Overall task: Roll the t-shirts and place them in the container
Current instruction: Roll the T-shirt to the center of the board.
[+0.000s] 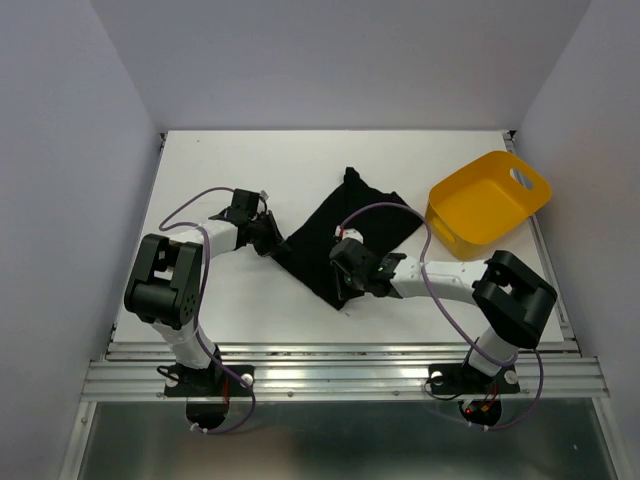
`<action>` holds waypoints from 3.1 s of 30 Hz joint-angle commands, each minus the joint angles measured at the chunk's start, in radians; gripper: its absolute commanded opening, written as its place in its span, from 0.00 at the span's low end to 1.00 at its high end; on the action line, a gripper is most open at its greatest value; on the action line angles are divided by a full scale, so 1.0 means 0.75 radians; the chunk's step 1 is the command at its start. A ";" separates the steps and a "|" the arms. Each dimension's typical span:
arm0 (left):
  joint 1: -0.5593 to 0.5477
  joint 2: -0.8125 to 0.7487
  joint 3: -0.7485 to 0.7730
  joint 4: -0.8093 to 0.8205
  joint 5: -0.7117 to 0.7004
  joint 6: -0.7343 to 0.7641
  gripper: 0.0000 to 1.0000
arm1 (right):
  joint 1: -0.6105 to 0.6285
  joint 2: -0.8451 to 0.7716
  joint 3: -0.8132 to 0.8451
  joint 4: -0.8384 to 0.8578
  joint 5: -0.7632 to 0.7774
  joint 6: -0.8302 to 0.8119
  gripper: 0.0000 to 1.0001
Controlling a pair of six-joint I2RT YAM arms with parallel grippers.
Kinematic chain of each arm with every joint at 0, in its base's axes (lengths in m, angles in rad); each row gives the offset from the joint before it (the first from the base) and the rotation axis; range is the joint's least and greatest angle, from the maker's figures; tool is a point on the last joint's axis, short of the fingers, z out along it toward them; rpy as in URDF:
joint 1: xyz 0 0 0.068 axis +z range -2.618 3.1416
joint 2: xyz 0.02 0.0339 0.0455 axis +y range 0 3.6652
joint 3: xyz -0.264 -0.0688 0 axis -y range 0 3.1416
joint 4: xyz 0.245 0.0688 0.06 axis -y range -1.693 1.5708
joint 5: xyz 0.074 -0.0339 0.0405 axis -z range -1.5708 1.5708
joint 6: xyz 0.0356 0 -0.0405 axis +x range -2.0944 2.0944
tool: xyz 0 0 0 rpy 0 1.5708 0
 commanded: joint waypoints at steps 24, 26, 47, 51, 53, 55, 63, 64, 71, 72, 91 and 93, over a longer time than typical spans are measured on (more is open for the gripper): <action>-0.005 -0.025 0.175 -0.130 -0.075 0.071 0.00 | 0.104 0.002 -0.194 -0.069 0.172 -0.001 0.01; -0.007 -0.079 0.208 -0.198 -0.128 0.090 0.00 | 0.104 -0.088 -0.135 -0.096 0.197 -0.040 0.01; 0.077 -0.559 -0.002 -0.382 -0.286 0.000 0.00 | 0.116 0.316 0.377 0.067 0.246 -0.057 0.11; 0.077 -0.611 -0.072 -0.392 -0.290 -0.027 0.10 | 0.116 0.427 0.375 0.063 0.322 -0.036 0.10; 0.077 -0.641 -0.107 -0.394 -0.288 -0.041 0.18 | 0.116 0.409 0.362 0.047 0.297 -0.042 0.10; 0.077 -0.660 -0.146 -0.388 -0.280 -0.051 0.33 | 0.116 0.358 0.346 0.047 0.289 -0.061 0.10; 0.073 -0.680 -0.240 -0.319 -0.205 -0.098 0.58 | 0.143 0.012 0.274 -0.004 0.281 -0.267 0.42; 0.073 -0.680 -0.246 -0.315 -0.202 -0.103 0.61 | 0.163 0.004 0.276 -0.065 0.305 -0.292 0.45; 0.073 -0.692 -0.277 -0.296 -0.206 -0.152 0.62 | 0.351 0.081 0.236 -0.184 0.522 -0.466 0.63; 0.073 -0.696 -0.281 -0.296 -0.213 -0.156 0.62 | 0.386 0.091 0.229 -0.184 0.567 -0.486 0.63; 0.068 -0.698 -0.320 -0.280 -0.176 -0.158 0.62 | 0.466 0.372 0.150 0.014 0.753 -0.531 0.22; 0.056 -0.723 -0.332 -0.274 -0.156 -0.162 0.68 | 0.466 0.337 0.139 0.037 0.718 -0.505 0.03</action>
